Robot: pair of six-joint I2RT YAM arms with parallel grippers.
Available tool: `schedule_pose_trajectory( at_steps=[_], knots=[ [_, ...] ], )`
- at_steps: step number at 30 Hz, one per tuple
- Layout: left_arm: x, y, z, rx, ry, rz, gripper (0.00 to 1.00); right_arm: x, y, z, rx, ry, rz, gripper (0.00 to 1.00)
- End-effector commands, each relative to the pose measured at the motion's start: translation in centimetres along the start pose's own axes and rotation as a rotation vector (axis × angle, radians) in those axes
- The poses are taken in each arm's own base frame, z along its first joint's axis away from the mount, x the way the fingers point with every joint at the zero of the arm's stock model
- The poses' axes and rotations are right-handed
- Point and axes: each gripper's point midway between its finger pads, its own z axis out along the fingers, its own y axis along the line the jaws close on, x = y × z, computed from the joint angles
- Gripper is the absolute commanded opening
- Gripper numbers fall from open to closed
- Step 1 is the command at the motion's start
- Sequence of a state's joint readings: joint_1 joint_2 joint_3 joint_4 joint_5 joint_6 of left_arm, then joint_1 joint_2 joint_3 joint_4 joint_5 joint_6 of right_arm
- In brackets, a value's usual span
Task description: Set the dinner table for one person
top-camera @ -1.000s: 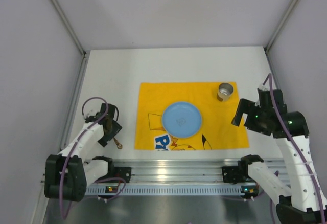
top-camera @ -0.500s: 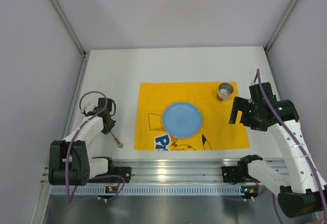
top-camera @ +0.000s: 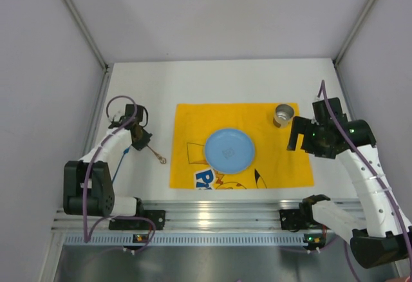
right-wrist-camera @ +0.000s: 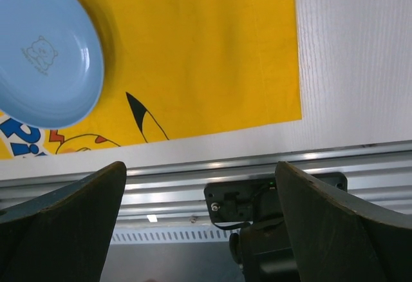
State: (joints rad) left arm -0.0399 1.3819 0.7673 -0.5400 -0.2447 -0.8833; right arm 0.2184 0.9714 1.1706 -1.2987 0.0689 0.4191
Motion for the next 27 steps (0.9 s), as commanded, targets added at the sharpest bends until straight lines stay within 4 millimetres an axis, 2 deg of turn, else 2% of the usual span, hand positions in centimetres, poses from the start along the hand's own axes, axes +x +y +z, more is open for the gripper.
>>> schedule_pose_trajectory(
  at_steps=[1,2,3,4,5,6,7,8,9,10,11,12,13,14,15,16,17,19,20,22,25,27],
  knots=[
    [-2.9,-7.3,-5.5,0.233,-0.07,0.044,0.0,-1.9,1.0,-1.3,-0.042,-0.086,-0.02,1.0],
    [-3.5,-9.7,-6.9,0.283,-0.082,0.057,0.0,-2.0,1.0,-1.5,-0.045,-0.093,-0.018,1.0],
    [-3.5,-11.2,-7.8,0.309,-0.089,0.079,0.0,-2.1,1.1,-1.6,-0.047,-0.097,-0.019,1.0],
    [-1.6,-13.7,-9.3,0.362,-0.076,0.146,0.0,-2.3,1.2,-2.0,-0.054,-0.106,-0.015,1.0],
    [-1.3,-16.6,-10.6,0.416,-0.075,0.178,0.0,-2.3,1.3,-2.3,-0.06,-0.11,-0.01,1.0],
    [-0.3,-18.3,-11.4,0.451,-0.063,0.218,0.0,-2.4,1.3,-2.6,-0.065,-0.113,-0.006,1.0],
    [2.4,-20.3,-12.7,0.5,-0.035,0.286,0.0,-2.5,1.5,-3.5,-0.077,-0.119,0.001,1.0],
    [3.4,-22.8,-13.4,0.534,-0.023,0.317,0.0,-2.6,1.4,-3.9,-0.077,-0.124,0.007,1.0],
    [4.7,-24.1,-13.9,0.556,-0.01,0.349,0.0,-2.6,1.4,-4.4,-0.076,-0.126,0.01,1.0],
    [7.5,-25.5,-15.1,0.593,0.014,0.408,0.0,-2.7,1.3,-5.4,-0.075,-0.133,0.017,1.0],
    [9.0,-27.5,-15.3,0.614,0.029,0.435,0.0,-2.7,1.3,-5.8,-0.076,-0.136,0.019,1.0],
    [10.5,-28.5,-15.8,0.632,0.044,0.459,0.0,-2.7,1.1,-6.4,-0.076,-0.146,0.022,1.0],
    [13.2,-29.4,-16.9,0.665,0.068,0.508,0.0,-2.6,0.9,-7.2,-0.074,-0.157,0.029,1.0],
    [14.9,-31.0,-16.9,0.681,0.088,0.535,0.0,-2.4,0.8,-7.5,-0.074,-0.16,0.032,1.0],
    [16.4,-31.9,-17.3,0.696,0.102,0.557,0.0,-2.3,0.6,-8.1,-0.078,-0.177,0.037,1.0],
    [19.1,-32.4,-18.1,0.718,0.125,0.603,0.0,-1.8,0.3,-8.3,-0.073,-0.174,0.038,1.0],
    [20.7,-33.8,-18.0,0.731,0.138,0.624,0.0,-1.5,0.1,-8.5,-0.071,-0.175,0.043,1.0],
    [24.3,-34.5,-19.0,0.762,0.181,0.673,0.0,-0.5,-0.4,-8.6,-0.068,-0.173,0.043,1.0],
    [25.8,-35.4,-18.8,0.771,0.197,0.686,0.0,-0.2,-0.4,-8.7,-0.078,-0.179,0.044,1.0],
    [28.8,-35.6,-19.2,0.789,0.252,0.707,0.0,0.6,-0.4,-9.1,-0.11,-0.198,0.053,1.0],
    [31.9,-35.7,-18.4,0.778,0.296,0.717,0.0,1.5,-0.2,-9.5,-0.148,-0.205,0.061,1.0],
    [32.7,-35.3,-18.0,0.757,0.307,0.708,0.0,1.8,-0.1,-9.6,-0.162,-0.206,0.062,1.0]
  ],
)
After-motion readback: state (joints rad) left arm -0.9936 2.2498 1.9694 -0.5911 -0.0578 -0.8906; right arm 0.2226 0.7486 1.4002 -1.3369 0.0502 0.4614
